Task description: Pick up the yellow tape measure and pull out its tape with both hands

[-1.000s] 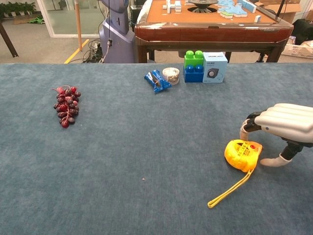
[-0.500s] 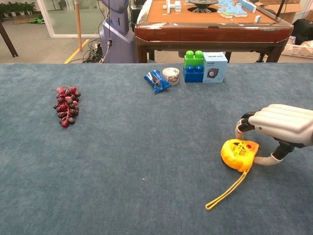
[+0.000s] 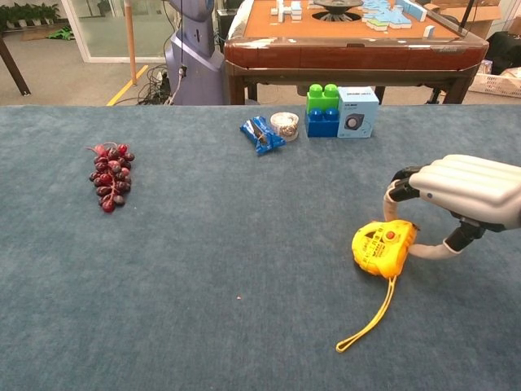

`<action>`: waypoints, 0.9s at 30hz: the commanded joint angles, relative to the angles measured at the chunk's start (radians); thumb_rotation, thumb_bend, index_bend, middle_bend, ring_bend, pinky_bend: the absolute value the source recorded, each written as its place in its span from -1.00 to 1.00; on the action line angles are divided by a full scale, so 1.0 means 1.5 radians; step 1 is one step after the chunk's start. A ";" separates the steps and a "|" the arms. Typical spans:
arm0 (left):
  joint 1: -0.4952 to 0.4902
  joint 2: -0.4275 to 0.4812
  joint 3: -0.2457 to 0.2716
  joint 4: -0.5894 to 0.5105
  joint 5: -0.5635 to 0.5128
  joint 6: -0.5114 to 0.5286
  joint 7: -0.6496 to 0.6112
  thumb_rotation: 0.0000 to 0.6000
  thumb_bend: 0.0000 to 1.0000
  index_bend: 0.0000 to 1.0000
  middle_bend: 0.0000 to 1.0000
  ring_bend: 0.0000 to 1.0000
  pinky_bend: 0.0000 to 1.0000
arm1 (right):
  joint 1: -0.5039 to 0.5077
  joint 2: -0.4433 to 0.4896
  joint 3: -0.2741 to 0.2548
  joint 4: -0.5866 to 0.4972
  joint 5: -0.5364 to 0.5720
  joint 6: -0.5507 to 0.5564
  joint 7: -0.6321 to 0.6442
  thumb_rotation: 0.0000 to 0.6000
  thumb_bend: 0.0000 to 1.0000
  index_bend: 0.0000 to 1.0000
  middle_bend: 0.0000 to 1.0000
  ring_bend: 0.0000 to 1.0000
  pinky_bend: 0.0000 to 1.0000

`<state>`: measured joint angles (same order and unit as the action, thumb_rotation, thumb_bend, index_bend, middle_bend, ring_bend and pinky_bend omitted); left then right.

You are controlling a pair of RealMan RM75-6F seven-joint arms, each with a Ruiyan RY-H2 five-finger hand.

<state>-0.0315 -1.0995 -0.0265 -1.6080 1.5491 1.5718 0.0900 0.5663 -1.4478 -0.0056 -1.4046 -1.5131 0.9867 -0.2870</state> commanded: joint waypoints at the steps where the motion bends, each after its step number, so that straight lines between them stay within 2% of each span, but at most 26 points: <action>1: 0.001 0.000 0.000 0.000 0.000 0.001 0.000 1.00 -0.61 -0.58 -0.73 -0.65 -0.75 | 0.003 0.009 0.003 -0.012 -0.004 0.003 -0.007 1.00 -0.09 0.00 -0.31 -0.63 -0.46; 23: 0.003 0.001 0.001 -0.001 0.002 0.004 -0.003 1.00 -0.61 -0.58 -0.73 -0.65 -0.75 | 0.030 -0.008 0.012 -0.068 -0.012 -0.010 -0.035 1.00 -0.09 -0.02 -0.31 -0.63 -0.46; 27: 0.004 0.003 0.002 0.000 0.003 0.004 -0.005 1.00 -0.61 -0.58 -0.73 -0.65 -0.75 | 0.032 -0.008 0.015 -0.081 -0.005 -0.009 -0.038 1.00 -0.24 -0.13 -0.33 -0.63 -0.46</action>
<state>-0.0255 -1.0958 -0.0237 -1.6075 1.5534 1.5782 0.0830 0.6129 -1.4596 0.0165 -1.5239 -1.5224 0.9723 -0.3424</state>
